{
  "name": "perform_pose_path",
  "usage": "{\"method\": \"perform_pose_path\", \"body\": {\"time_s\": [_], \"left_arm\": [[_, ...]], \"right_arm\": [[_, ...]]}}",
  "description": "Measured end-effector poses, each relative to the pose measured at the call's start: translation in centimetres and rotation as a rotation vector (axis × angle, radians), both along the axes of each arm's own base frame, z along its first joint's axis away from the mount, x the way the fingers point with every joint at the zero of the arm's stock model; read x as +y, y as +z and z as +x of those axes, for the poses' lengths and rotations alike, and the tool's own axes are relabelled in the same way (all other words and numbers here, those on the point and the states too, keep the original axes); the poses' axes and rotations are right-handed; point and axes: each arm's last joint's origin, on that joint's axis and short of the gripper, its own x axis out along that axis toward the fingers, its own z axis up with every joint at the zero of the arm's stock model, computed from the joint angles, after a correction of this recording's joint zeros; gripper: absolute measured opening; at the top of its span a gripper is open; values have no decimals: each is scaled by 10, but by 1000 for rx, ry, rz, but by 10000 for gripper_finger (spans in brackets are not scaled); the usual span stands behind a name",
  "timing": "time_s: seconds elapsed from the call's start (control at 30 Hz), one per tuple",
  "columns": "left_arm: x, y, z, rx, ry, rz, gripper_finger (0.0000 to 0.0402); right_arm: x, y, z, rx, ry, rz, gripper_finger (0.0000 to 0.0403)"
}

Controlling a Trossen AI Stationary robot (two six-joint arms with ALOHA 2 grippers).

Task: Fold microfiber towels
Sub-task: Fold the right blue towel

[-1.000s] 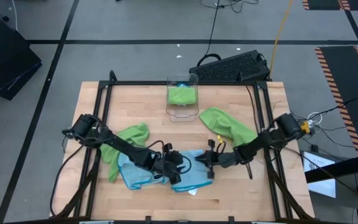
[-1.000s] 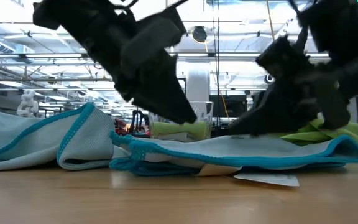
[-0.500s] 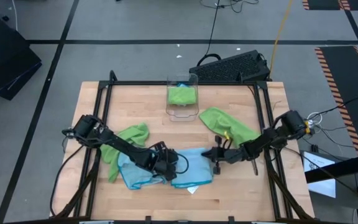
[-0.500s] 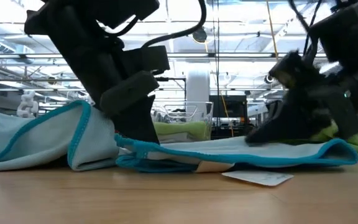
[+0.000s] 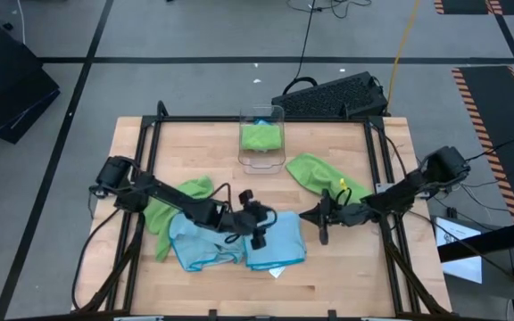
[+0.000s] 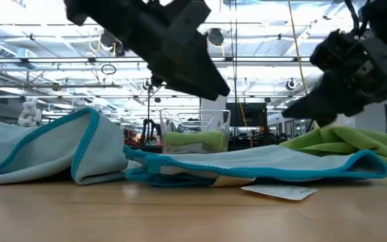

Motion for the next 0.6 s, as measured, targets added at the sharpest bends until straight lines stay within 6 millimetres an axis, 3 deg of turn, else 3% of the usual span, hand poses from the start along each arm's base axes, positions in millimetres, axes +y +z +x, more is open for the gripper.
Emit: {"method": "perform_pose_path", "body": {"time_s": [0.13, 0.27, 0.47, 0.6], "left_arm": [[13, 1, 4, -20, 27, -59, 200], [13, 7, 9, -30, -15, -76, 200], [9, 20, 29, 13, -88, -71, 200], [10, 18, 48, 102, -125, -86, 214]], "right_arm": [[7, -4, -4, 35, 17, 81, 4], [14, -6, -6, 73, 26, 85, 5], [15, -9, -8, 108, 57, -12, 5], [16, -11, -9, 142, 143, -74, 5]]}}
